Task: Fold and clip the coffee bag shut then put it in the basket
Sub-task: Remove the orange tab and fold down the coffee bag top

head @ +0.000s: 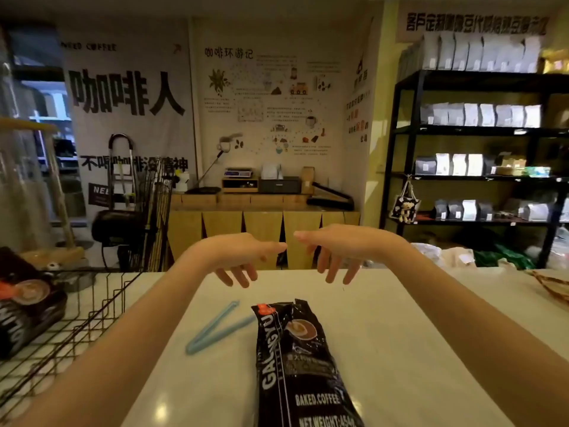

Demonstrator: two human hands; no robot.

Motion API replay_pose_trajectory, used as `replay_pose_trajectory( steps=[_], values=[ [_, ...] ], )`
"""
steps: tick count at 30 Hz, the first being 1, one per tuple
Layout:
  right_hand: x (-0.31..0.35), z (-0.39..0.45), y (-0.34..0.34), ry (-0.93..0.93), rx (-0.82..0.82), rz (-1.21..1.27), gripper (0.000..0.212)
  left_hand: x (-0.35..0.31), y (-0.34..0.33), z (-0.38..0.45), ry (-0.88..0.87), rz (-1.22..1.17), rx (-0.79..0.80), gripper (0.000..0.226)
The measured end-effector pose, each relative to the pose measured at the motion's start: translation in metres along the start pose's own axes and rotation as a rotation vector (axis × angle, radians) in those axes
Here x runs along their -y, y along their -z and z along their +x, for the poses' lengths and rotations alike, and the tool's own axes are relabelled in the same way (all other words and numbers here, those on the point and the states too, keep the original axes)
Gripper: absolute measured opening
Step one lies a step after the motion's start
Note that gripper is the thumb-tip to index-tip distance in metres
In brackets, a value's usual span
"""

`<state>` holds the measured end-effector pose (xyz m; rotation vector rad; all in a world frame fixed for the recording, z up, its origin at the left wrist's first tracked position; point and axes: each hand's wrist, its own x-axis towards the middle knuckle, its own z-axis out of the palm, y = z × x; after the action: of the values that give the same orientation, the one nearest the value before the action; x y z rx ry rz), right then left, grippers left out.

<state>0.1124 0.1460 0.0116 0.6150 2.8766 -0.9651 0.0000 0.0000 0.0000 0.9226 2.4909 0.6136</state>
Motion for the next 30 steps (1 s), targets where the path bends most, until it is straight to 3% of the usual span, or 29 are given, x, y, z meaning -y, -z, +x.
replay_pose_trajectory(
  steps=[7,12,16,25,30],
  values=[
    [-0.039,0.010,-0.043,-0.133,0.118,0.134,0.073,0.032,-0.052,0.011,0.158,0.019,0.054,0.074],
    [-0.065,0.015,-0.073,-0.224,0.092,0.287,0.072,0.049,-0.080,0.014,0.160,-0.125,0.108,0.075],
    [-0.069,0.014,-0.089,-0.207,0.091,0.353,0.061,0.054,-0.094,0.011,0.094,-0.222,0.153,0.059],
    [-0.067,0.013,-0.092,-0.073,-0.075,0.385,0.042,0.041,-0.088,-0.004,-0.014,-0.328,0.071,0.037],
    [-0.059,0.000,-0.075,0.059,-0.275,0.527,0.045,0.024,-0.075,-0.014,-0.152,-0.427,-0.093,0.050]
  ],
)
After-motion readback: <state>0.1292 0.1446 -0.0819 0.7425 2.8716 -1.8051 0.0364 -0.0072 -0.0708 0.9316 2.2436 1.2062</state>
